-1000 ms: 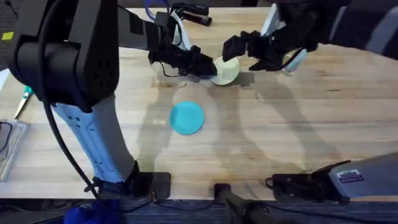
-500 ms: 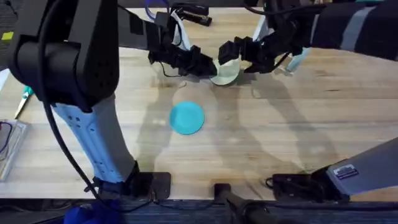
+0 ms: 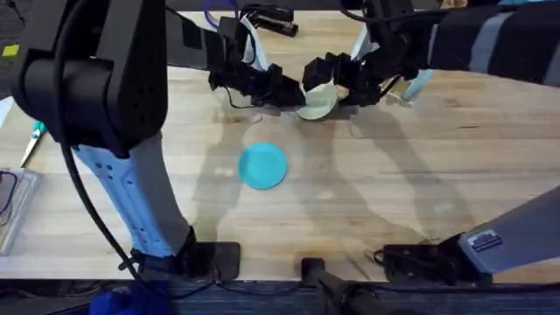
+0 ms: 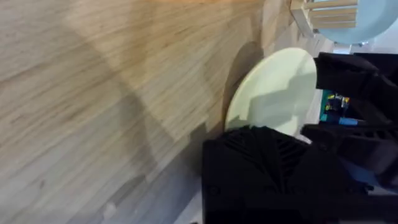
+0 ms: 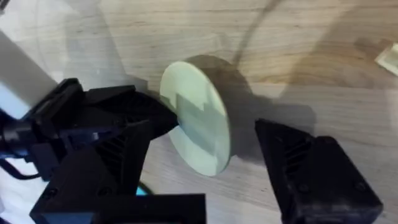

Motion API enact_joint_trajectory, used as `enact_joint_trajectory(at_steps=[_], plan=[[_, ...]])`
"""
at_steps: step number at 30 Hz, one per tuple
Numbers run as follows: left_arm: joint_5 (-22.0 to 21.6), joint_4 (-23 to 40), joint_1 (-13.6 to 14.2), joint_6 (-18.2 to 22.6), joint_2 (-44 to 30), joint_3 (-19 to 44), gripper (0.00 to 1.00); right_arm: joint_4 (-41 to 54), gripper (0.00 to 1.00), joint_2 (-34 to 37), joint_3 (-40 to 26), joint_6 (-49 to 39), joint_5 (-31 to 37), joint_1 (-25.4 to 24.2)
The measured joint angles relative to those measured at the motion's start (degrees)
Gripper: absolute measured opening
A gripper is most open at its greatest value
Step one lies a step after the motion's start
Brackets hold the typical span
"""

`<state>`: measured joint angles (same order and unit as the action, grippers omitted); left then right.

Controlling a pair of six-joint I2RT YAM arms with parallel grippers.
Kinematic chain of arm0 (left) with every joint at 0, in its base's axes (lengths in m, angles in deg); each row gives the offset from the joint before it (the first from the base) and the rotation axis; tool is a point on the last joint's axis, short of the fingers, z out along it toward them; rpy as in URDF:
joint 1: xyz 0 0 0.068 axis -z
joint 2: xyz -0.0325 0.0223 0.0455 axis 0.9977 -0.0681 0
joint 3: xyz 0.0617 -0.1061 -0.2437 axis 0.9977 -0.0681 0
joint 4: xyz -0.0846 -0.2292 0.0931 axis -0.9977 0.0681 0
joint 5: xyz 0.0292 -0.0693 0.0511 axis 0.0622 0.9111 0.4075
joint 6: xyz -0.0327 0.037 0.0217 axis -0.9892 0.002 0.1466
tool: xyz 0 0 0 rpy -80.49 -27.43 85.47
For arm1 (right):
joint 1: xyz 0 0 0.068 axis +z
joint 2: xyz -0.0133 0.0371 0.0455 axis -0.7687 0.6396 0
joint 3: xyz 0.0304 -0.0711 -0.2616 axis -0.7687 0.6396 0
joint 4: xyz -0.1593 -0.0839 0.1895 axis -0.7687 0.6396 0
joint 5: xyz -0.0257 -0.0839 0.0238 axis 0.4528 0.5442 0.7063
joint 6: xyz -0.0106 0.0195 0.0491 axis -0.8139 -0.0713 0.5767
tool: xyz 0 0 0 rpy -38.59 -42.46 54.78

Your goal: Pick up the plates from the table one by one and place each into a slot on the dish rack.

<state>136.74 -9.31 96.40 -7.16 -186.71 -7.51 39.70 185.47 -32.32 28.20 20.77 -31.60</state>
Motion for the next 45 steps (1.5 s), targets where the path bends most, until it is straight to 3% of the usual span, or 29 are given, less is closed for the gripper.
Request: enact_joint_trajectory(at_steps=[24,26,30,33,38,45], plan=[[-0.01,0.61,0.00,0.00,0.00,0.07,0.040,-2.96,0.966,2.61,-0.81,5.03,-3.33,-0.07],[-0.01,0.63,0.00,0.00,0.00,0.07,0.040,-3.06,0.907,2.75,-0.85,5.03,-3.53,-0.07],[-0.01,0.66,0.00,0.00,0.00,0.07,0.040,-3.20,0.660,3.67,-0.85,5.22,-4.15,-0.07],[-0.01,0.68,0.00,0.00,0.00,0.09,0.040,-3.09,0.530,3.98,-0.85,5.35,-4.58,-0.05],[-0.01,0.82,-0.07,0.00,0.00,0.09,0.040,-2.63,0.385,3.98,-0.85,5.42,-4.65,-0.12],[0.16,0.85,-0.26,0.00,0.00,0.09,0.040,-2.55,0.278,3.98,-0.85,5.42,-4.85,-0.30]])
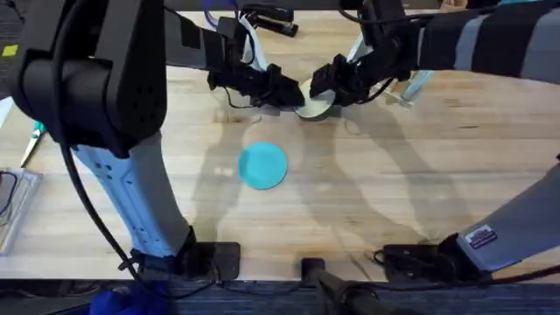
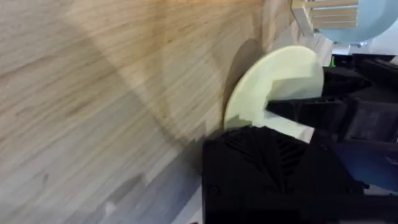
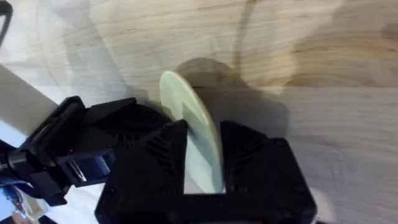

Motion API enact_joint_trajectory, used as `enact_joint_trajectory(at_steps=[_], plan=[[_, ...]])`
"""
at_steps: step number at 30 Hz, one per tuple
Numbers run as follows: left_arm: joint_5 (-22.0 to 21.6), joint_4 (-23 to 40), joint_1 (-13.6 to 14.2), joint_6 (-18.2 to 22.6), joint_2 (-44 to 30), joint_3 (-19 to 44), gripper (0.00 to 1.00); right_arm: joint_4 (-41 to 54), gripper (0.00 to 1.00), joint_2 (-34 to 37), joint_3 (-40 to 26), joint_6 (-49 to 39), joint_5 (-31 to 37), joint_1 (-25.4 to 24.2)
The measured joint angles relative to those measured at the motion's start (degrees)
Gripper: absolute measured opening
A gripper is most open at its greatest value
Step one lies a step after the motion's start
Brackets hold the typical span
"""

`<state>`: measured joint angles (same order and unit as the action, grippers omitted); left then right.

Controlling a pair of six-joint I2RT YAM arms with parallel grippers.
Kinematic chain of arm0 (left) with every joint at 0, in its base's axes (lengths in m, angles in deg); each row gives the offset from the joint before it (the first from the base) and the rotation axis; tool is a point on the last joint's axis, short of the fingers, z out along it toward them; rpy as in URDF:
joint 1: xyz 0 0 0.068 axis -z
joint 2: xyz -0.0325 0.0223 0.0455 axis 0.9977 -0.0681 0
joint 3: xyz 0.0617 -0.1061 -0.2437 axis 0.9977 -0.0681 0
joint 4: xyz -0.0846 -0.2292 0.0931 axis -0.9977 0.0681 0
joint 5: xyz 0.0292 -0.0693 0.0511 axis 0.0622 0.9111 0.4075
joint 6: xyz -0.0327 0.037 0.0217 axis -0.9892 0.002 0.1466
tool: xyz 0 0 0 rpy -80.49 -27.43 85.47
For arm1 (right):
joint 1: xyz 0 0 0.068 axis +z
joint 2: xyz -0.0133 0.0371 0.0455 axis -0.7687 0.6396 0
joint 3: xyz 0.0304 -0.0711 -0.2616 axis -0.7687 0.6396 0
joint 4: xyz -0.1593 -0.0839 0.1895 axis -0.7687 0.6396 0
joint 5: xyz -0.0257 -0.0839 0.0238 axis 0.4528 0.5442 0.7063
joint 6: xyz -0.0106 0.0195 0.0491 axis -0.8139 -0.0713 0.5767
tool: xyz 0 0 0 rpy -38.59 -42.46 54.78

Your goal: Pick up the plates from the table one by one and place each into a slot on the dish rack.

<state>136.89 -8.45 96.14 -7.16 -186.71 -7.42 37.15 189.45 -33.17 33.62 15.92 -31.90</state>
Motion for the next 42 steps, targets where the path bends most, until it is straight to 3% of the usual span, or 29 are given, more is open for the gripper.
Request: enact_joint_trajectory(at_steps=[7,14,18,19,23,31,42], plan=[[1.32,0.23,-0.85,-0.01,0.00,0.17,0.040,-0.79,0.083,-0.76,-0.31,0.00,-2.82,-0.40],[1.36,2.93,-1.09,-0.02,0.00,1.54,0.040,-1.09,0.071,-0.87,-0.57,0.02,-3.45,-0.29],[0.60,8.60,-1.20,0.15,-0.39,4.80,0.040,-1.30,0.062,-0.87,-0.57,0.24,-3.47,-0.10],[-0.24,14.80,-1.57,1.49,-1.24,9.10,0.040,-1.34,0.057,-0.87,-0.57,0.26,-3.50,-0.08],[-2.74,23.49,-2.10,4.10,-1.77,15.69,0.039,-1.32,0.050,-0.87,-0.57,0.28,-3.72,-0.38],[-13.20,40.54,-2.16,8.48,-1.79,28.87,0.039,-1.23,0.042,-0.93,-0.57,-0.58,-3.91,-0.88],[-34.52,60.11,-2.16,9.79,-1.77,43.21,0.053,0.03,0.034,-8.72,-0.35,-9.77,-1.75,-1.02]])
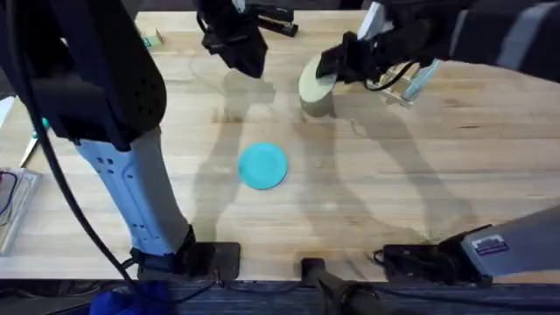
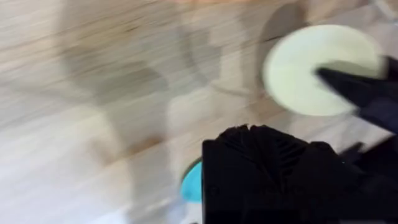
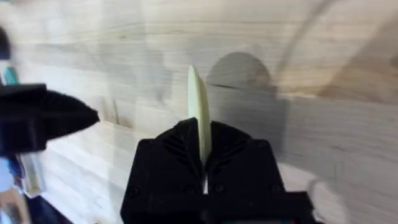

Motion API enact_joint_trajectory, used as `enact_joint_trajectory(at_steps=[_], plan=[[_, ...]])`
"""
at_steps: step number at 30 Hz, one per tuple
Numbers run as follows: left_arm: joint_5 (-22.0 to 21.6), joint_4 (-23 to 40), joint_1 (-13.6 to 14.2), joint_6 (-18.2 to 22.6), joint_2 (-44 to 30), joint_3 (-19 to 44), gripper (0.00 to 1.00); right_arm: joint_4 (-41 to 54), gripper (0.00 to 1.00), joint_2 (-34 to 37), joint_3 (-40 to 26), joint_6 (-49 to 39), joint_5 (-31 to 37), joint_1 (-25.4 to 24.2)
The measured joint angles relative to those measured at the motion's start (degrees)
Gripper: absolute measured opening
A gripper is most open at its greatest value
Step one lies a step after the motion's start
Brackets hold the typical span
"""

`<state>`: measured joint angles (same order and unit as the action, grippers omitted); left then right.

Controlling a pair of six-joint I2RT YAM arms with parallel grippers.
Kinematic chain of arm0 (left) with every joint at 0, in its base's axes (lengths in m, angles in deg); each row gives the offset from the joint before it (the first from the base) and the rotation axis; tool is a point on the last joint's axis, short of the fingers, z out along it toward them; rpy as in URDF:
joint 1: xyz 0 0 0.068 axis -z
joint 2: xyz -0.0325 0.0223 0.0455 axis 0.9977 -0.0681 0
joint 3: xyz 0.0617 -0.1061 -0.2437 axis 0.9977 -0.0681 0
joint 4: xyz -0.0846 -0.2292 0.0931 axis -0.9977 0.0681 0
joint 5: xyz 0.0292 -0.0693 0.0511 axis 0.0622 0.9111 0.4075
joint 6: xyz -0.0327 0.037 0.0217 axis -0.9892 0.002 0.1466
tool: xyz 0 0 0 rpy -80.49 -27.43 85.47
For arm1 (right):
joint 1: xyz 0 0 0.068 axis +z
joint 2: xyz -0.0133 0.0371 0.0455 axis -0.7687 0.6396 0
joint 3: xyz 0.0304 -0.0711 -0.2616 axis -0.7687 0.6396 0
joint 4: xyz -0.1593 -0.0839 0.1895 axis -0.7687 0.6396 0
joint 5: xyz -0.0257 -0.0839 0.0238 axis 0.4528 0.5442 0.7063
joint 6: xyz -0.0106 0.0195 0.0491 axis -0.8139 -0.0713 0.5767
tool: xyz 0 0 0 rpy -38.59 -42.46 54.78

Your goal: Pick up the plates from the table one by one and place each into a slot on the dish rack.

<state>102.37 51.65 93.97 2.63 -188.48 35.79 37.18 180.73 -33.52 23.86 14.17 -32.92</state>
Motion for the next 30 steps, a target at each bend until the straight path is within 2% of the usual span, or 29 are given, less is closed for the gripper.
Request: enact_joint_trajectory(at_steps=[4,7,8,10,12,14,15,17,22,26,30], plan=[[-4.92,3.18,0.00,0.47,-0.02,1.98,0.264,0.32,0.031,-4.36,0.00,-3.32,1.60,0.00],[-6.55,5.46,0.00,1.87,0.00,2.25,0.366,1.77,0.032,-7.07,0.00,-5.28,4.04,0.02],[-6.89,5.93,0.00,2.30,-0.01,2.25,0.456,2.31,0.032,-7.95,0.00,-6.06,5.07,0.00],[-7.35,6.10,0.00,2.99,-0.02,2.25,0.530,3.43,0.031,-9.42,0.00,-7.67,7.09,0.00],[-7.51,6.16,-0.02,3.48,0.00,2.27,0.677,4.71,0.031,-10.95,0.00,-9.43,9.35,0.00],[-7.59,6.65,-0.11,3.84,0.00,2.27,0.889,5.73,0.031,-12.32,0.00,-11.03,11.35,-0.15],[-7.66,6.99,-0.14,3.83,-0.01,2.27,0.958,6.24,0.030,-12.92,0.00,-11.69,12.17,-0.27],[-7.72,7.75,-0.29,3.89,-0.01,2.27,0.993,7.10,0.029,-13.84,0.00,-12.53,13.24,-0.72],[-7.72,9.31,-1.38,4.00,0.00,2.30,0.994,9.31,0.030,-15.18,0.00,-13.50,14.72,-3.33],[-7.69,9.29,-3.26,4.04,0.99,2.30,0.994,11.06,0.031,-15.41,0.00,-13.68,15.24,-6.06],[-7.00,9.36,-5.87,4.04,5.74,2.30,0.994,12.93,0.029,-15.56,-0.02,-13.69,15.86,-8.45]])
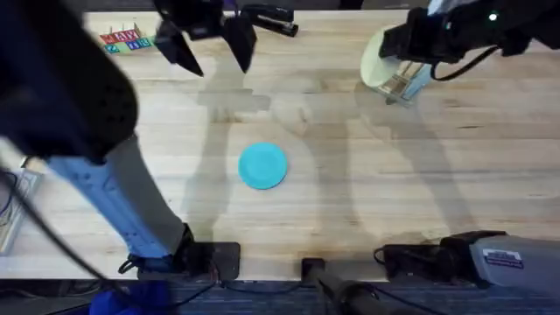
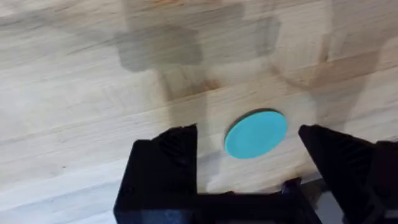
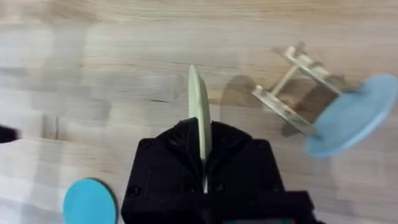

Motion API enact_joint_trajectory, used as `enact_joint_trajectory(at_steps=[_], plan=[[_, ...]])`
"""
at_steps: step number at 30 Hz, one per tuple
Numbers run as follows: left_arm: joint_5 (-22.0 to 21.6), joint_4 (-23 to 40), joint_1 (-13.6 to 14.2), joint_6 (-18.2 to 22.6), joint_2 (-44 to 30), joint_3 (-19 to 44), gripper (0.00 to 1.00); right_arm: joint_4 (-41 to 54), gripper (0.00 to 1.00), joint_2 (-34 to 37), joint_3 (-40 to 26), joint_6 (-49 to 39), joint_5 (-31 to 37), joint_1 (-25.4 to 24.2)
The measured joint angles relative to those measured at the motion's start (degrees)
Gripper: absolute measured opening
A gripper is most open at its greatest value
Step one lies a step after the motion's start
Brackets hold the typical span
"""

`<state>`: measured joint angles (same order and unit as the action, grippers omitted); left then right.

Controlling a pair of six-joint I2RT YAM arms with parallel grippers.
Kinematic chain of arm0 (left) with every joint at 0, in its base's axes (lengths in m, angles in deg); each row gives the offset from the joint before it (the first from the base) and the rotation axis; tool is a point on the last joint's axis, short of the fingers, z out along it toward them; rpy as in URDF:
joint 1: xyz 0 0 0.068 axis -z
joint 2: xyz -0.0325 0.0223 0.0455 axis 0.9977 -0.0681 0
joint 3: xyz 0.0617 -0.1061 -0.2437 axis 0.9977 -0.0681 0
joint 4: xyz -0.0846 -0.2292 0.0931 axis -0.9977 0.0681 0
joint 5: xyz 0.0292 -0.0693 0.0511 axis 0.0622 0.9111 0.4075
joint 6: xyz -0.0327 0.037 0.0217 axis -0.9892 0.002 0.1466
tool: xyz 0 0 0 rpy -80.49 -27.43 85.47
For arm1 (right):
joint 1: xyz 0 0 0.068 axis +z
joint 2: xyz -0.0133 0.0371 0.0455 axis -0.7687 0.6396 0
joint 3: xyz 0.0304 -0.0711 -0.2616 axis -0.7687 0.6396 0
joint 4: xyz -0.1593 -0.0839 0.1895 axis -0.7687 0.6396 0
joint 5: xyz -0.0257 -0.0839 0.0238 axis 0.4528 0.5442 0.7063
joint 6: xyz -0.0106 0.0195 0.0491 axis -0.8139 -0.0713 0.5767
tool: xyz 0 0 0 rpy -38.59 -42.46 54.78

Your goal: Pick up the plates from the table one by one and place each into a slot on the dish rack.

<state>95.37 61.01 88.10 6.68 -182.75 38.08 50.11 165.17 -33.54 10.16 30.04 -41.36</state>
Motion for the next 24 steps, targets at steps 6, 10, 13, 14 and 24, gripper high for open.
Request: enact_joint_trajectory(at_steps=[6,10,13,14,24], plan=[[0.64,0.42,-2.66,0.00,9.18,0.18,0.994,7.52,0.029,0.00,-3.00,1.11,4.73,-1.80],[0.84,0.49,-2.68,0.00,12.64,0.37,0.994,11.49,0.029,-0.04,-8.91,2.77,8.30,-1.85],[0.86,1.15,-2.63,0.00,13.30,0.42,0.994,12.97,0.032,-0.52,-12.00,4.99,9.61,-1.85],[0.86,1.49,-2.63,0.00,13.28,0.42,0.994,13.44,0.031,-0.76,-12.63,6.10,10.25,-1.85],[0.86,3.19,-2.63,-0.02,13.28,0.42,0.994,20.80,0.032,-1.07,-14.03,18.61,16.31,-1.85]])
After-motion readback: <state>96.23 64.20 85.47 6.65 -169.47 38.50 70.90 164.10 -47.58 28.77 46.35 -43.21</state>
